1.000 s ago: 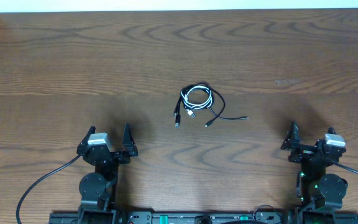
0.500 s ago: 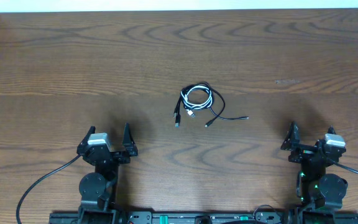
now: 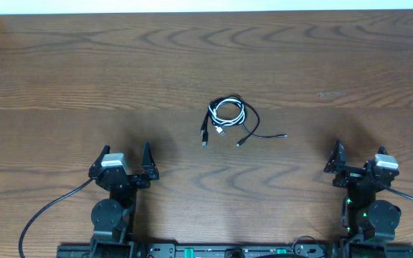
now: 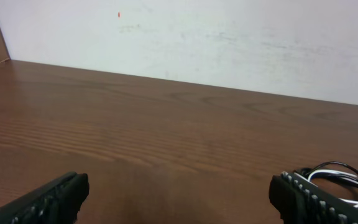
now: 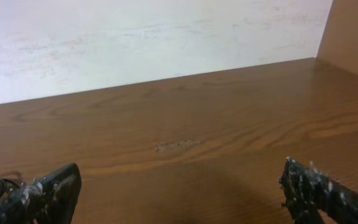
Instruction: Untangle cables
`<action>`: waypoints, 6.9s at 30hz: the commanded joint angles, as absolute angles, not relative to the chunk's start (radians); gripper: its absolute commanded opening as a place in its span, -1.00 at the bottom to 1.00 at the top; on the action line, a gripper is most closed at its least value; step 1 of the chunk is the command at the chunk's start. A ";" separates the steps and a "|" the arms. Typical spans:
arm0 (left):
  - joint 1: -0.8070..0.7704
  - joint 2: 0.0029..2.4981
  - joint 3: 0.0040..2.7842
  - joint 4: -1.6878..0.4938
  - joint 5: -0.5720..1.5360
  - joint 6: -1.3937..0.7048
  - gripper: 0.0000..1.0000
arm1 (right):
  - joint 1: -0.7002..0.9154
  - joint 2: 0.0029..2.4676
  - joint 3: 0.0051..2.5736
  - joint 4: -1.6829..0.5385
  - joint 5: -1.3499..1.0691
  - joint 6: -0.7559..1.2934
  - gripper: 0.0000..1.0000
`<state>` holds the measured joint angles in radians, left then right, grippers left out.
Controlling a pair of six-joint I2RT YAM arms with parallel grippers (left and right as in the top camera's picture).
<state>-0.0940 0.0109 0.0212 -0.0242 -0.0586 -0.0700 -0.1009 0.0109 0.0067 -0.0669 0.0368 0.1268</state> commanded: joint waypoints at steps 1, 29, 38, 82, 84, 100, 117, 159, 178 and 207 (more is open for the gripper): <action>-0.090 0.006 0.004 -0.065 -0.083 -0.053 0.96 | -0.105 0.007 0.005 -0.071 0.035 0.141 0.98; -0.090 0.006 0.004 -0.065 -0.083 -0.053 0.96 | -0.105 0.007 0.005 -0.071 0.035 0.141 0.98; -0.090 0.006 0.004 -0.065 -0.083 -0.053 0.96 | -0.027 0.007 0.005 -0.071 0.035 0.141 0.98; -0.090 0.006 0.004 -0.065 -0.083 -0.053 0.96 | 0.008 0.007 0.005 -0.071 0.031 0.141 0.99; -0.090 0.006 0.004 -0.065 -0.083 -0.053 0.96 | 0.008 0.007 0.005 -0.071 0.031 0.141 0.98; -0.090 0.006 0.004 -0.062 -0.090 -0.052 0.96 | 0.008 0.008 0.006 -0.072 0.024 0.141 0.98; -0.090 0.006 0.164 -0.042 0.083 -0.061 0.96 | 0.008 0.009 0.006 -0.067 -0.068 0.145 0.99; -0.090 1.072 1.462 -1.112 0.513 -0.267 0.96 | 0.008 0.825 1.174 -0.752 -0.457 0.036 0.99; -0.090 1.260 1.459 -1.122 0.513 -0.268 0.96 | 0.007 1.356 1.251 -0.913 -0.687 0.178 0.99; -0.117 1.510 1.345 -1.120 0.516 -0.268 -0.69 | 0.171 1.579 1.247 -0.866 -0.628 0.179 -0.25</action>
